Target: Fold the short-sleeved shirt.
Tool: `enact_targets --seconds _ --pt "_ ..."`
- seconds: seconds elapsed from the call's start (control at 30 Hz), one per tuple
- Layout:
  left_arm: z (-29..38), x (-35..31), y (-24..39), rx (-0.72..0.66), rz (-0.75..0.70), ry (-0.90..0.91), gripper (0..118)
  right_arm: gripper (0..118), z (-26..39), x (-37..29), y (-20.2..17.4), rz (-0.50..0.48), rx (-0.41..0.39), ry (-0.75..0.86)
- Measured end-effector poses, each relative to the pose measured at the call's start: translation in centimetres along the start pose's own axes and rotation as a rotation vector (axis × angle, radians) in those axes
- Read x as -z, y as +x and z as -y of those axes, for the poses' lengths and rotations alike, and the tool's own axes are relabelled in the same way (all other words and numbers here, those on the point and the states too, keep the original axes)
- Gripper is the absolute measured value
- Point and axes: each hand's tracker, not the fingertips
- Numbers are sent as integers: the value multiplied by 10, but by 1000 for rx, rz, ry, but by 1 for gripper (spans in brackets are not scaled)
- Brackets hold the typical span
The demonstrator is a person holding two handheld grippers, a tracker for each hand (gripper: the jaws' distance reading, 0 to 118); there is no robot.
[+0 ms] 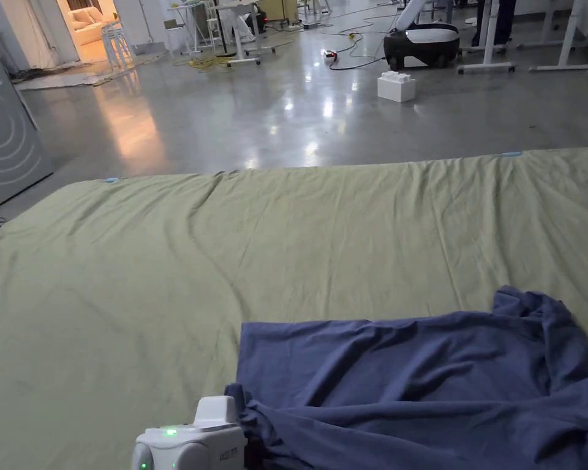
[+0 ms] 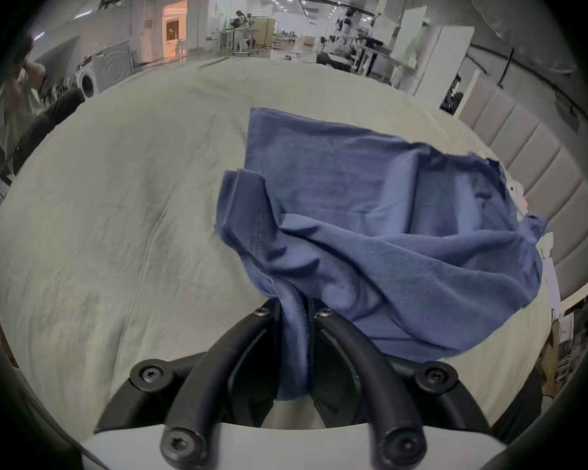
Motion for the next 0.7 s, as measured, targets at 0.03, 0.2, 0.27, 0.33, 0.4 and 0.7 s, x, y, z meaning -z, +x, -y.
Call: enact_targets --seconds 0.03,0.2,0.27,0.33,0.4,0.7 --pt "-1 2 -1 7 -12 2 13 8 -1 3 2 2 3 1" --pt "-4 4 -6 0 7 -36 13 78 -19 43 31 51 83 48" --pt "-6 6 -5 12 5 -45 13 79 -32 76 50 132 163 11" --pt "-6 7 -4 17 7 -63 13 79 -39 112 67 189 228 -11" --pt "-7 7 -1 27 2 -66 13 78 -38 145 92 116 331 110" --pt "-2 7 -12 10 45 -46 13 21 -19 272 96 165 128 -304"
